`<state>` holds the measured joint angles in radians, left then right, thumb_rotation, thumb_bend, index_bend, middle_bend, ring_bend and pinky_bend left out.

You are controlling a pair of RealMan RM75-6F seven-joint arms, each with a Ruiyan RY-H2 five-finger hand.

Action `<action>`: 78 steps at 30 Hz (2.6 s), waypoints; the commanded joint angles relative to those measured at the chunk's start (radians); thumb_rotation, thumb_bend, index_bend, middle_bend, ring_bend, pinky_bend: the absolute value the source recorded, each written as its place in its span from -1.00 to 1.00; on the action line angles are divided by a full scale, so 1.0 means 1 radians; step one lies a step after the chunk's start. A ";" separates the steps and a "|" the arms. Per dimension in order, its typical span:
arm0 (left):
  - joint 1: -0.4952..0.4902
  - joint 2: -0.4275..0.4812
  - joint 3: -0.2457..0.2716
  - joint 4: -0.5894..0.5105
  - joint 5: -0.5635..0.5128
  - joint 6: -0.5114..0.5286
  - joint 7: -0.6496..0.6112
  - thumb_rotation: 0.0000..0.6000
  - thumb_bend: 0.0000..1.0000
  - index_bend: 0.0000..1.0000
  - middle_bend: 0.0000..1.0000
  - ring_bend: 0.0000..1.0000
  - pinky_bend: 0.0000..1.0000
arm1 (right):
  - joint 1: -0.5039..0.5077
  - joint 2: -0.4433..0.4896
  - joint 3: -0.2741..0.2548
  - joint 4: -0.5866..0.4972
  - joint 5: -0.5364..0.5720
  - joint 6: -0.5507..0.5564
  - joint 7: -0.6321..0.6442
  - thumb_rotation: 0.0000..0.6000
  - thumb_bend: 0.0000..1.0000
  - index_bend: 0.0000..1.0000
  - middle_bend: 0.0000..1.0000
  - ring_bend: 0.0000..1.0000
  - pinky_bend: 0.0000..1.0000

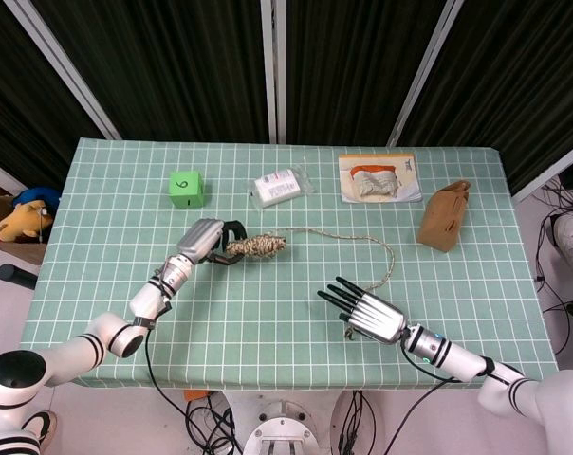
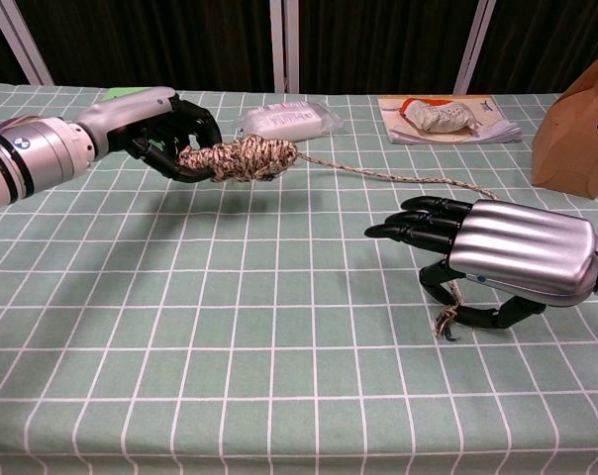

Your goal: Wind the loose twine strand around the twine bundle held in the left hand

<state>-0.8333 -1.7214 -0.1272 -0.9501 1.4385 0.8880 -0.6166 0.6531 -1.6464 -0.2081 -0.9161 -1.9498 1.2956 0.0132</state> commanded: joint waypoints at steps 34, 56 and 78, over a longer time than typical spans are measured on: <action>-0.002 -0.096 -0.186 -0.241 -0.188 0.089 0.092 1.00 -0.18 0.52 0.48 0.27 0.28 | 0.162 0.034 0.341 -0.548 0.275 -0.117 0.057 1.00 -0.12 0.76 -0.86 -1.00 -1.00; -0.013 -0.133 -0.077 -0.292 -0.060 0.092 0.194 1.00 -0.18 0.53 0.49 0.29 0.30 | 0.383 -0.086 0.719 -0.483 0.704 -0.286 -0.084 1.00 -0.09 0.82 -0.84 -1.00 -1.00; 0.002 0.135 -0.050 -0.399 0.086 0.019 -0.661 1.00 -0.17 0.56 0.54 0.32 0.33 | 0.255 0.013 0.682 -0.369 0.817 -0.286 0.112 1.00 -0.09 0.83 -0.82 -1.00 -1.00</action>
<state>-0.8186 -1.6325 -0.1823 -1.3563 1.4765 0.9226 -1.1460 0.9211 -1.6423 0.4797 -1.2760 -1.1305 1.0043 0.1083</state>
